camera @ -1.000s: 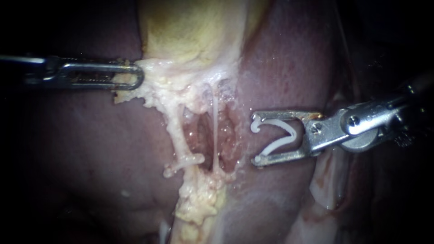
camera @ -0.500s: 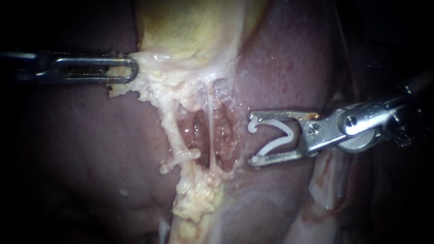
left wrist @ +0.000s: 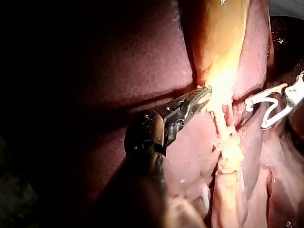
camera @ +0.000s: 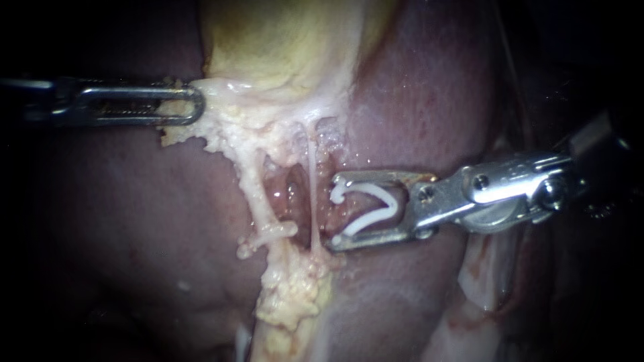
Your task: Clipping second clip left tube
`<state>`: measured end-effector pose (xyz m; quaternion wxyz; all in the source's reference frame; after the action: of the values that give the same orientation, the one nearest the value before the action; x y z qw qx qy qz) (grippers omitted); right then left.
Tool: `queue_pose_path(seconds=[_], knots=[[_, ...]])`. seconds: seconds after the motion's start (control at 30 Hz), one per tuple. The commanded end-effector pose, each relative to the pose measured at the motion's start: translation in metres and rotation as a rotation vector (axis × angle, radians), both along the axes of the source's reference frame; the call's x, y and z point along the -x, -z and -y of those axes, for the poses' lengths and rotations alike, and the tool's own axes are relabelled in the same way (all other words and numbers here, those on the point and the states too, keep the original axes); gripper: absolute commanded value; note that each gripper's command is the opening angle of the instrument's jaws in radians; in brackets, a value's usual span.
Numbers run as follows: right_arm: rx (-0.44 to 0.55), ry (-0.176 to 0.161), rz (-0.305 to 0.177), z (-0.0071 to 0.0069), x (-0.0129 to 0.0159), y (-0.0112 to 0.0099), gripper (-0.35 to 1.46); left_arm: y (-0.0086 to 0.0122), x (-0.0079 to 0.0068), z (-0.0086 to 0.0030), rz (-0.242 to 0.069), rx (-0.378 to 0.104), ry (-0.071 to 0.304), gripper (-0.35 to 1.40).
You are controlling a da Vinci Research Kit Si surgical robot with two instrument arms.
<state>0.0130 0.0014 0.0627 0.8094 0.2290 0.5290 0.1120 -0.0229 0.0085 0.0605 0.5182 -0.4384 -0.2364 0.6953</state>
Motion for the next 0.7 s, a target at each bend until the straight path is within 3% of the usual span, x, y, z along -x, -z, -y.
queue_pose_path(seconds=[0.03, 0.4, 0.7], knots=[[-0.015, -0.001, -0.003, 0.0002, -0.0003, -0.0003, 0.5, 0.0, 0.0, 0.0, -0.001, 0.0, 0.001, -0.35], [-0.12, -0.021, -0.009, 0.0016, -0.0031, -0.0049, 0.5, 0.0004, -0.0001, 0.0001, -0.002, 0.004, 0.0, -0.35], [-0.195, -0.048, -0.036, 0.0005, -0.0033, -0.0074, 0.5, 0.0008, 0.0001, 0.0003, 0.001, 0.003, 0.001, -0.35]])
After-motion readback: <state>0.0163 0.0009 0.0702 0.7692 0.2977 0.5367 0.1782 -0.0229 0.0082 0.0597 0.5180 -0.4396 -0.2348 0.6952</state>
